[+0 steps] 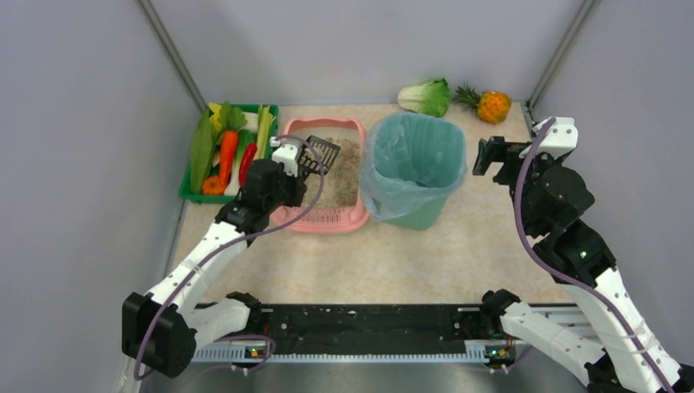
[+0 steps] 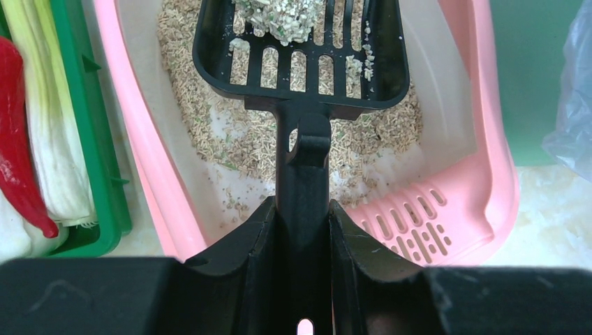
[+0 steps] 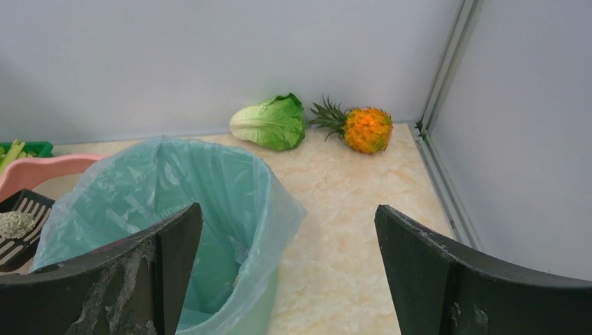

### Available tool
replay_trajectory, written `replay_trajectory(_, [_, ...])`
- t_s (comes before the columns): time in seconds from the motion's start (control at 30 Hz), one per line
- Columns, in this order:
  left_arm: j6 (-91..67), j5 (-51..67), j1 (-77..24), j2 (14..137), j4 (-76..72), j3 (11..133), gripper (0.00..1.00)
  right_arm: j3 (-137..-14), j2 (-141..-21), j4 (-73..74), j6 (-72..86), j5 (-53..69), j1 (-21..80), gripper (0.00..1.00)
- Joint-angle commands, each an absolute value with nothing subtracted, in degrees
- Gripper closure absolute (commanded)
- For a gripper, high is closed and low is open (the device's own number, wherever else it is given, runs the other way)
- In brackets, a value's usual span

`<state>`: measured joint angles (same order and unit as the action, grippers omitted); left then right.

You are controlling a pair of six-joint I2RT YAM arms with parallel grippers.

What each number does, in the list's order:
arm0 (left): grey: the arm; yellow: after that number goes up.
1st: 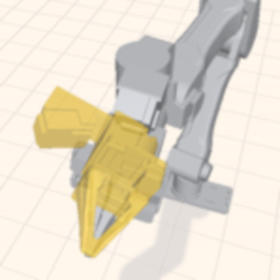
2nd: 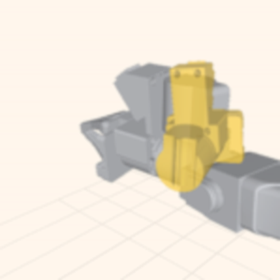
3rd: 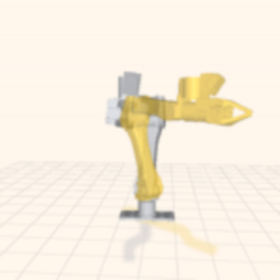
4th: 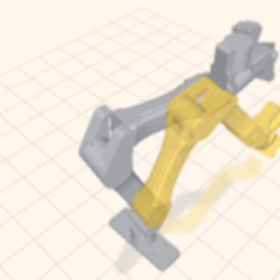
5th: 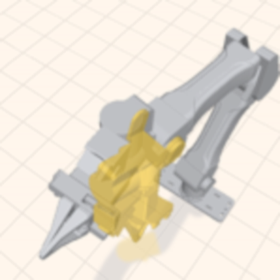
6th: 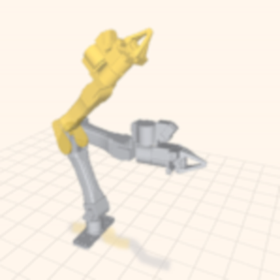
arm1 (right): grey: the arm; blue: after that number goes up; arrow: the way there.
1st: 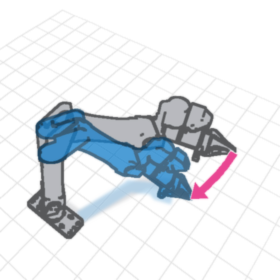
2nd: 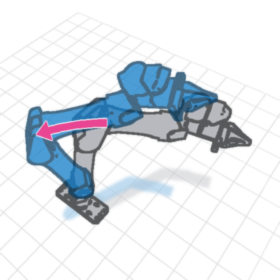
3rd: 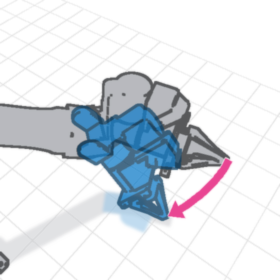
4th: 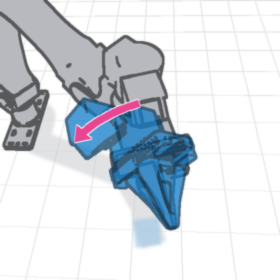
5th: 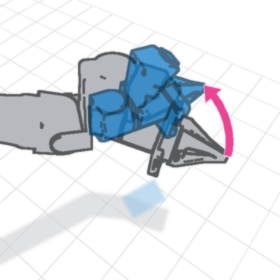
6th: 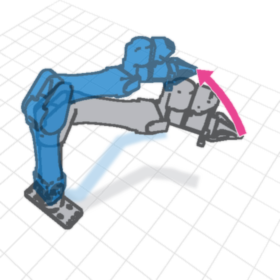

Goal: Clean the litter box

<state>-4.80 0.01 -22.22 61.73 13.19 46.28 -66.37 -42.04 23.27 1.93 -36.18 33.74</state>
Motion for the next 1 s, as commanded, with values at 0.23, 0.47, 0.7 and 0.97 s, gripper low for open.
replay_trajectory(0.23, [-2.09, 2.59, -22.11, 59.9, 9.47, 52.13, 1.0, -66.11, -40.63, 22.85, 1.75, -37.24, 34.1, 0.06])
replay_trajectory(0.47, [3.46, 6.77, -22.13, 61.09, 17.16, 62.52, 1.0, -65.88, -39.69, 23.52, 1.56, -38.41, 34.1, 0.06])
replay_trajectory(0.7, [7.69, 15.06, -22.23, 65.95, 27.33, 75.84, 1.0, -65.61, -38.64, 23.83, 1.43, -39.54, 34.06, 0.06])
replay_trajectory(0.97, [12.5, 18.69, -26.47, 73.8, 39.53, 89.89, 1.0, -65.47, -38.13, 23.89, 1.06, -40.4, 34.1, 0.06])
